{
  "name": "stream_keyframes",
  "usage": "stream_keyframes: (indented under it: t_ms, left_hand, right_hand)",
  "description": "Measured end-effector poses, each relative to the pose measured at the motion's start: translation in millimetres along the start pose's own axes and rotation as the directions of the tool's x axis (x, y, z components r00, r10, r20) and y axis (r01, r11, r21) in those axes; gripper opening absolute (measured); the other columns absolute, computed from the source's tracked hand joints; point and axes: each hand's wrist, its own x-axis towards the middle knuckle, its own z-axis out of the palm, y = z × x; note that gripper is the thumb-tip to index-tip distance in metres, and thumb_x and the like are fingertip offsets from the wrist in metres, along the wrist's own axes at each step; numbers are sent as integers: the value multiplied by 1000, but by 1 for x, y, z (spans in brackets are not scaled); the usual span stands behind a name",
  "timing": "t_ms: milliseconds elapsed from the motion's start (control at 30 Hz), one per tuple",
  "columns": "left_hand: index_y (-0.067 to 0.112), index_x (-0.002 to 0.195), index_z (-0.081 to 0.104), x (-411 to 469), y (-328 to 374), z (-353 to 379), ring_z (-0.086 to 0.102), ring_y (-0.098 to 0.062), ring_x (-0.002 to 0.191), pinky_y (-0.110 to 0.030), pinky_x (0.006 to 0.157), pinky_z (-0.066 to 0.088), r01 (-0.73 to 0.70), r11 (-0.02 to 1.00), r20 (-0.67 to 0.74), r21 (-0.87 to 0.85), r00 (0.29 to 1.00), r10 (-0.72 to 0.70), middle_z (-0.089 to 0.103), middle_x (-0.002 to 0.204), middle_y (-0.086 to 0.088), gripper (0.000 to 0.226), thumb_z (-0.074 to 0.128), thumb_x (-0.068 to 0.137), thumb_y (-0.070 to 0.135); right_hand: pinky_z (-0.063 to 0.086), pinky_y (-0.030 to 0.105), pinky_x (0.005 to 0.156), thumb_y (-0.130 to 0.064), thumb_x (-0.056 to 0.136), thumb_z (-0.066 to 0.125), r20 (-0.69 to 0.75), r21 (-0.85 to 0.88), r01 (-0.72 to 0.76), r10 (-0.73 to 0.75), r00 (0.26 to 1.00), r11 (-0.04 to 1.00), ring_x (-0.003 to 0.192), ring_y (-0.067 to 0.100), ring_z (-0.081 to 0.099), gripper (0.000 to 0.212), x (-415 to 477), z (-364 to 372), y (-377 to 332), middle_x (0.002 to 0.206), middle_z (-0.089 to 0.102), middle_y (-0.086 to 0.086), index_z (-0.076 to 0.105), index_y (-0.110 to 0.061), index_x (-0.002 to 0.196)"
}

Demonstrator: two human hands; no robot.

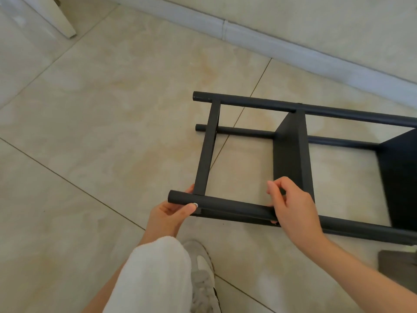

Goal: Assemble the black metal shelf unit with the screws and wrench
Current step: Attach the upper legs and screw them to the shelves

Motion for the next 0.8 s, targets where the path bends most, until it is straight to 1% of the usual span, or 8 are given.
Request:
stream_keyframes:
  t_ms: [67, 167, 233, 400, 533, 600, 700, 800]
  left_hand:
    - [32, 101, 81, 4, 4, -5, 70, -11, 110, -21, 88, 54, -14, 999, 15, 38, 1000, 13, 74, 119, 5, 34, 87, 69, 21]
    - [30, 93, 82, 6, 16, -12, 74, -9, 94, -13, 75, 55, -65, 983, 20, 175, 998, 62, 78, 107, 6, 33, 82, 74, 3]
    - [29, 97, 79, 7, 25, -13, 73, -6, 90, -12, 72, 55, -122, 941, 39, 317, 993, 115, 77, 101, 11, 35, 82, 75, 1]
    - [38, 116, 68, 14, 48, -17, 73, -6, 94, -12, 75, 55, -211, 831, 179, 514, 974, 137, 74, 105, 19, 54, 86, 72, 13]
    - [45, 130, 57, 26, 64, -21, 72, -8, 100, -17, 84, 56, -286, 723, 342, 629, 937, 73, 69, 108, 18, 71, 88, 73, 16]
    - [53, 137, 47, 30, 73, -22, 70, -7, 101, -17, 88, 55, -335, 635, 404, 696, 914, 39, 64, 112, 25, 78, 86, 73, 32]
    - [60, 144, 31, 33, 84, -19, 65, -2, 107, -16, 88, 53, -367, 549, 446, 751, 895, -11, 55, 118, 33, 91, 72, 63, 65]
    - [64, 145, 14, 36, 89, -17, 55, 7, 112, -6, 86, 47, -404, 432, 473, 806, 879, -61, 48, 119, 38, 95, 66, 65, 72]
  right_hand:
    - [54, 28, 56, -64, 83, 29, 12, -28, 8, -7, 1000, 1000, 54, 4, 63, 36, 0, -2, 0, 59, 63, -10, 49, -35, 82]
    - [56, 35, 63, -54, 91, 41, 60, -99, 29, -23, 998, 995, 58, 7, 64, 26, 3, -3, 1, 60, 65, -10, 51, -33, 79]
    - [56, 35, 67, -48, 93, 49, 134, -124, 35, -19, 991, 992, 63, 7, 65, 25, 8, -4, 1, 61, 67, -12, 56, -31, 76]
    - [47, 8, 62, -36, 93, 61, 347, 48, 31, -46, 937, 998, 67, -3, 66, 22, 26, -11, -2, 68, 70, -20, 66, -26, 73]
    - [50, 10, 67, -36, 91, 65, 422, 121, 90, -133, 897, 989, 70, 1, 65, 13, 40, -7, -8, 72, 69, -19, 70, -30, 80]
    - [49, 7, 67, -37, 89, 66, 439, 134, 104, -153, 885, 985, 75, -3, 64, 5, 46, -3, -11, 77, 67, -25, 69, -37, 84]
    - [48, 4, 68, -30, 91, 67, 488, 163, 88, -158, 858, 983, 79, -6, 65, 12, 52, 5, -16, 80, 68, -29, 66, -42, 91]
    - [50, 5, 69, -25, 92, 66, 543, 186, 47, -142, 828, 981, 80, -6, 68, 15, 55, 11, -18, 82, 72, -26, 67, -39, 97]
